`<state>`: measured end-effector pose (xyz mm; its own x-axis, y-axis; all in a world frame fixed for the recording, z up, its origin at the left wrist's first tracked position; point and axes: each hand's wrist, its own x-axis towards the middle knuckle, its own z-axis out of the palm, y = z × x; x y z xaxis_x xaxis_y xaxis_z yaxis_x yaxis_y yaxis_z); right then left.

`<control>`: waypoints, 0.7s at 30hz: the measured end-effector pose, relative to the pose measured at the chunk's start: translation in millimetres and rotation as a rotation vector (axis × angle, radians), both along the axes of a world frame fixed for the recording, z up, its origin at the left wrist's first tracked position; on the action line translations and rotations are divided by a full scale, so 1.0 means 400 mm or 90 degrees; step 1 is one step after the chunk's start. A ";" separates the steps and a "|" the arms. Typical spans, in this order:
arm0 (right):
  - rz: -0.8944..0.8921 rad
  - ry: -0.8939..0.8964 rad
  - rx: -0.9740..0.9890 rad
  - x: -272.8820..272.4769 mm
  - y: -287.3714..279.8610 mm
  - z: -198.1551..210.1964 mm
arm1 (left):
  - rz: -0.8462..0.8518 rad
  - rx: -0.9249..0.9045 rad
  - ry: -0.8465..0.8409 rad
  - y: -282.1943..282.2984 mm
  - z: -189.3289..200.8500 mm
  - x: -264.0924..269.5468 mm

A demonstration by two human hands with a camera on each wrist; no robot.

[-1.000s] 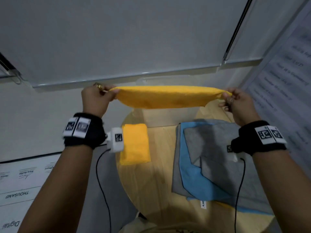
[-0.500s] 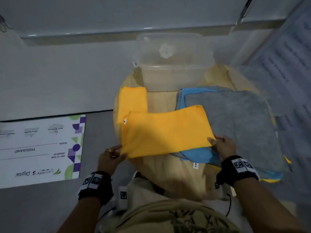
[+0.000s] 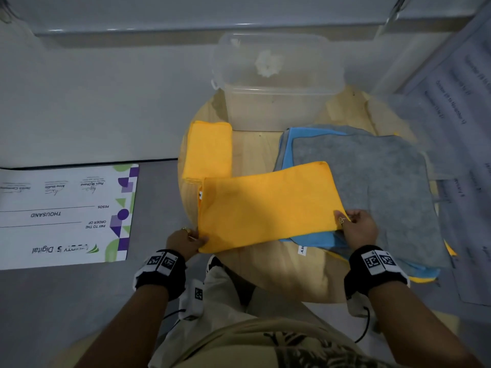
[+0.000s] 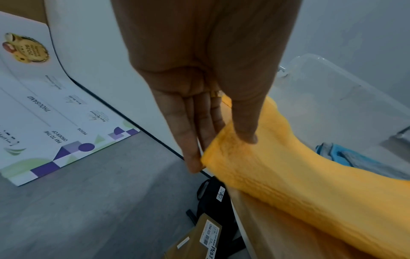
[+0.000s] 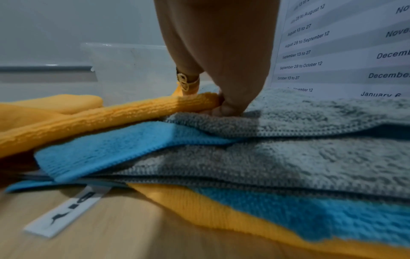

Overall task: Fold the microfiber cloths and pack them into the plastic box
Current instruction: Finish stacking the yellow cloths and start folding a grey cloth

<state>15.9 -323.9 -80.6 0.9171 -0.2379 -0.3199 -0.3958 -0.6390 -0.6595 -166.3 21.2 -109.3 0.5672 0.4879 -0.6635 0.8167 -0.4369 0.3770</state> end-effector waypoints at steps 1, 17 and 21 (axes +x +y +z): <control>0.010 0.011 0.003 0.003 0.002 0.000 | 0.027 0.005 -0.018 -0.008 0.002 0.005; 0.035 0.055 -0.050 0.020 0.028 -0.012 | 0.176 0.029 -0.163 -0.053 0.018 -0.004; -0.048 0.030 -0.048 0.023 0.042 0.003 | 0.218 0.070 -0.153 -0.027 0.035 0.031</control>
<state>24.9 -307.2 -79.5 0.8803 -0.3299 -0.3409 -0.4735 -0.6533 -0.5908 -153.9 10.5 -95.4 0.4920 0.7354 -0.4659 0.8165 -0.2040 0.5401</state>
